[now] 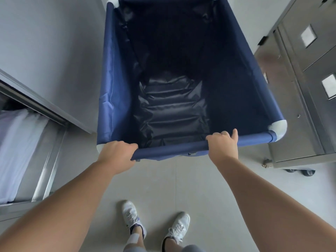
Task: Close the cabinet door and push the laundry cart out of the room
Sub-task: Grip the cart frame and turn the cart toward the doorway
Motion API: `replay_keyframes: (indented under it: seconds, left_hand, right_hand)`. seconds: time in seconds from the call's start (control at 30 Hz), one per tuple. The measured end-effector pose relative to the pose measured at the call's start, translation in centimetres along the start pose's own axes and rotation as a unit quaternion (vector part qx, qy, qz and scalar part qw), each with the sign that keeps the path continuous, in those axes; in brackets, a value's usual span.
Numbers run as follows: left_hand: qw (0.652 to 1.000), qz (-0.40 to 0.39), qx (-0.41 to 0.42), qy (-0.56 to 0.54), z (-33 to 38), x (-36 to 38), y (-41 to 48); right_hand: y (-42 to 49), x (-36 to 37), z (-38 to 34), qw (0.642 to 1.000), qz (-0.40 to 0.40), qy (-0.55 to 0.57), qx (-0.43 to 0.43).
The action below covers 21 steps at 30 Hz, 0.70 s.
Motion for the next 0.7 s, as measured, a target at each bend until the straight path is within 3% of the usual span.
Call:
replay_keyframes:
  seconds: [0.13,0.3,0.5,0.7]
  left_hand:
    - [0.997,-0.028,-0.038,-0.06,2.8,-1.2,1.8]
    - [0.989,0.05,-0.045,-0.135,7.6,-1.6,3.9]
    - [0.985,0.117,-0.047,-0.12,7.1,-1.4,5.7]
    - [0.985,0.128,-0.045,-0.11,4.9,-2.1,8.8]
  right_hand:
    - [0.9,-0.2,0.1,1.0,0.004,0.004,-0.007]
    - [2.4,-0.1,0.7,0.999,0.016,0.006,-0.031]
    - [4.4,-0.9,0.9,0.998,0.034,0.004,-0.047]
    - [7.6,-2.4,0.3,0.997,0.035,-0.003,-0.061]
Point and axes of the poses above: each hand's wrist, its own y-axis towards the middle knuckle, its own x-axis out of the palm, z = x × y, the point moved 1 cm from there along y, towards the middle knuckle
